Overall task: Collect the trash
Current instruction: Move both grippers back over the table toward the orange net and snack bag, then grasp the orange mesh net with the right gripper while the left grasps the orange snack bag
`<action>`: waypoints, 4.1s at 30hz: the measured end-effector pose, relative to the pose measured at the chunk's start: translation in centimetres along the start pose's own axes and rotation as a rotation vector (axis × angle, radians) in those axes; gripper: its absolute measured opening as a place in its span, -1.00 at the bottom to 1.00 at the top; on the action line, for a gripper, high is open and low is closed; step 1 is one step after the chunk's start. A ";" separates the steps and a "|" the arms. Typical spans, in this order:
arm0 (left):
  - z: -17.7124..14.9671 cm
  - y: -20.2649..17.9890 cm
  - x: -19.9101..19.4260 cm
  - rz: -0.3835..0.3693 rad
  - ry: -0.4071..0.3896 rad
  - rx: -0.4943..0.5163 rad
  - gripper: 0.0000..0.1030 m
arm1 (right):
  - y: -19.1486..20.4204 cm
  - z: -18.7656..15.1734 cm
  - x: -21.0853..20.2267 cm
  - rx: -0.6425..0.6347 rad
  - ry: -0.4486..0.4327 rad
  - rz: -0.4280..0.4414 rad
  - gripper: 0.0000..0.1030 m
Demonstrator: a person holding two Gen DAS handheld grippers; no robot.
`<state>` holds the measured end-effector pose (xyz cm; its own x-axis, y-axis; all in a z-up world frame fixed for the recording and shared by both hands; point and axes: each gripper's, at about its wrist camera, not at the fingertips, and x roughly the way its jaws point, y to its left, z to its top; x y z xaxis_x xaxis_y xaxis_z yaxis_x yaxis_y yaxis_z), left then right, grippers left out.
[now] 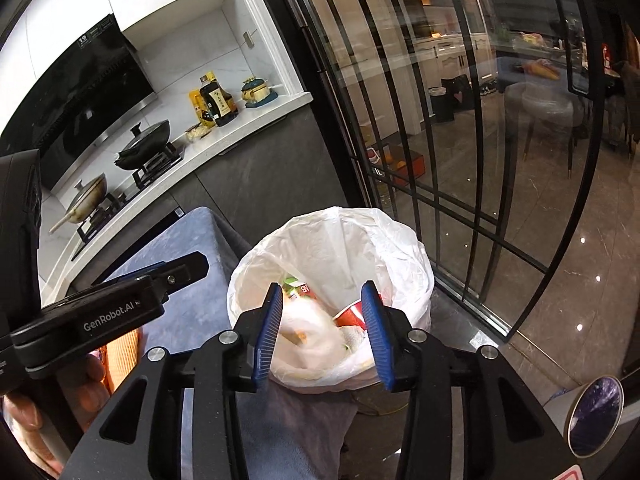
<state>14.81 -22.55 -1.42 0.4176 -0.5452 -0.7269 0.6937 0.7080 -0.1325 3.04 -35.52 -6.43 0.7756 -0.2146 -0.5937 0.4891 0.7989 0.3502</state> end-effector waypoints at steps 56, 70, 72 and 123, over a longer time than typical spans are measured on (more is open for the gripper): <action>-13.4 27.5 -14.8 0.415 -0.039 -0.516 0.60 | 25.2 -8.1 2.7 -0.344 0.159 0.280 0.10; -16.8 30.7 -13.9 0.396 -0.001 -0.595 0.67 | 27.9 -12.2 10.0 -0.365 0.291 0.264 0.10; -16.9 30.8 -13.6 0.391 0.002 -0.604 0.68 | 28.0 -12.5 10.8 -0.365 0.305 0.259 0.10; -15.8 24.5 -5.4 0.313 0.138 -0.433 -0.48 | 21.2 -9.9 7.8 -0.248 0.255 0.254 -0.64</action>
<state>20.24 4.80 -11.45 0.4643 -0.2362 -0.8536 0.2323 0.9625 -0.1400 15.51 -14.70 -10.75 0.7204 0.1271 -0.6818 0.1604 0.9259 0.3421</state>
